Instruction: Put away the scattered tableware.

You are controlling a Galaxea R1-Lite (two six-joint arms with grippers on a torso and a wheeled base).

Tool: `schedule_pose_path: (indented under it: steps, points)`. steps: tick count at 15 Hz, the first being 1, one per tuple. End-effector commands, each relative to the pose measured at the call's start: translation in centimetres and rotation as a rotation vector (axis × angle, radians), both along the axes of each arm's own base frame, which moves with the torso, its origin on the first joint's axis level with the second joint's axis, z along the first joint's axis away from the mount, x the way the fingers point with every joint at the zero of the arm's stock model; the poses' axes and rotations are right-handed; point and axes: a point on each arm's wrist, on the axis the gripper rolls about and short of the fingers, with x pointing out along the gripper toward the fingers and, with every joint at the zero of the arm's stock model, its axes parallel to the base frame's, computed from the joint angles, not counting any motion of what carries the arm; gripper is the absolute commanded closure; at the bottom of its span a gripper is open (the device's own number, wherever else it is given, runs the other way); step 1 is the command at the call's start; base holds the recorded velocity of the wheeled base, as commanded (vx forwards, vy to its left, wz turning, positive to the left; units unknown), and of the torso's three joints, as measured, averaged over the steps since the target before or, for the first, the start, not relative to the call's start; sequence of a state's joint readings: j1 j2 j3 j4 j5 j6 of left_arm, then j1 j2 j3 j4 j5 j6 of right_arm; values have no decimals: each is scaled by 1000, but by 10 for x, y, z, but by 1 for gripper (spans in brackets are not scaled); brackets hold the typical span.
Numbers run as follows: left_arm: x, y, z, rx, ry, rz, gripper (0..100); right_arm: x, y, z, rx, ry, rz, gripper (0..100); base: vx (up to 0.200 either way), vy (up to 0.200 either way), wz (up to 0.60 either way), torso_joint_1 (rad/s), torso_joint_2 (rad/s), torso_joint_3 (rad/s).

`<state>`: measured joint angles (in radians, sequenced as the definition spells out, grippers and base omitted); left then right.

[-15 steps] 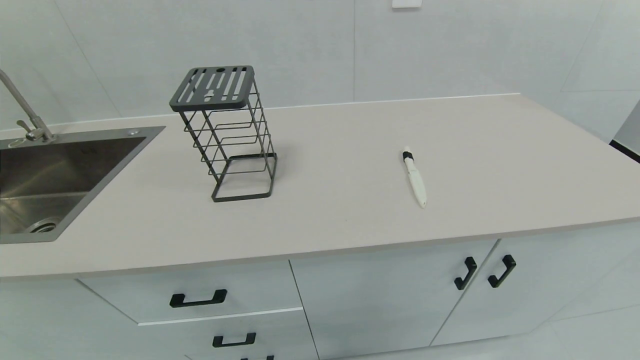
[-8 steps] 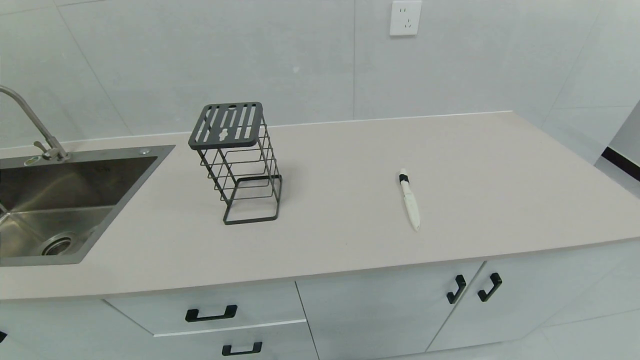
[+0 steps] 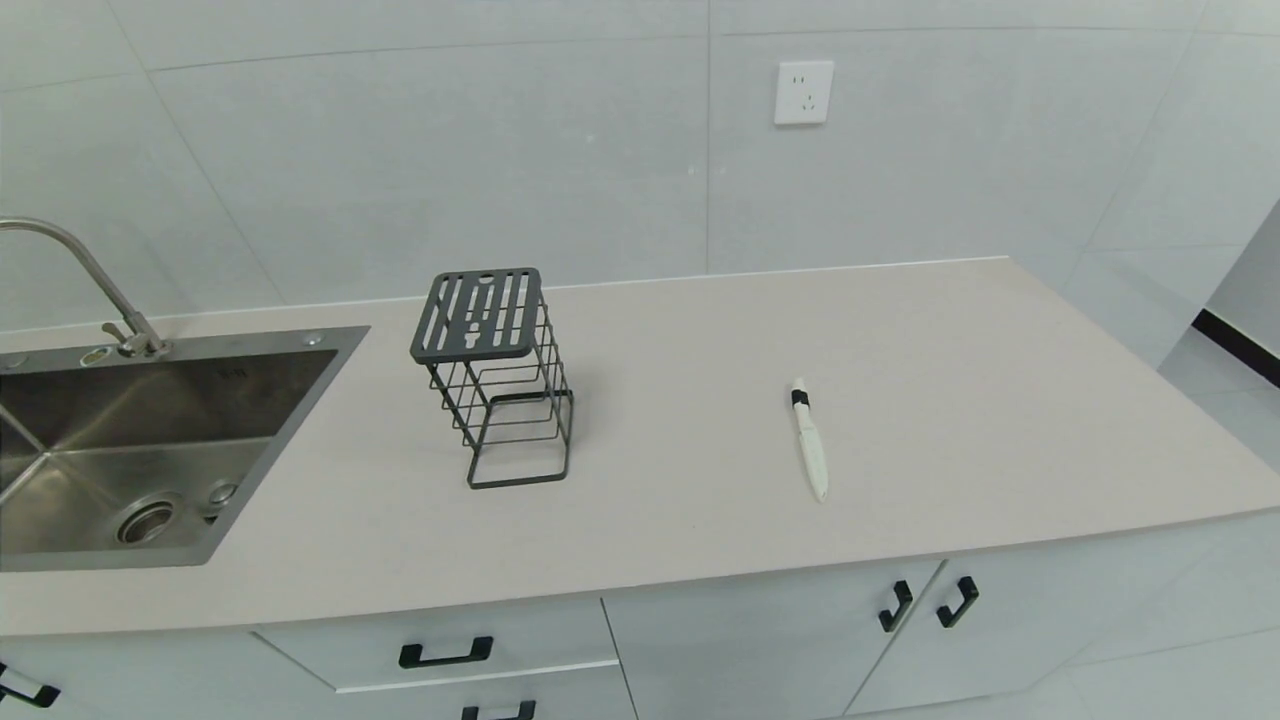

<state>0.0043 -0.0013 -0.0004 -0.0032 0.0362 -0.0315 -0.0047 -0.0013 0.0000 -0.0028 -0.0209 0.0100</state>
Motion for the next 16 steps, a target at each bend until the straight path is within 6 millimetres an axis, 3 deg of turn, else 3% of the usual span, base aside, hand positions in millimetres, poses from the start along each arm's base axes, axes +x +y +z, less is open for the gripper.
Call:
schedule_pose_path:
  steps: [1,4,16]
  points:
    - [0,0,0,-1,2,1,0,0,0,0,1,1,-1,0,200,0,0,51,-110,-51]
    - [0,0,0,-1,2,1,0,0,0,0,2,1,-1,0,200,0,0,23,-30,-19]
    - [0,0,0,-2,2,1,0,0,0,0,2,1,-1,0,0,0,50,-1,0,0]
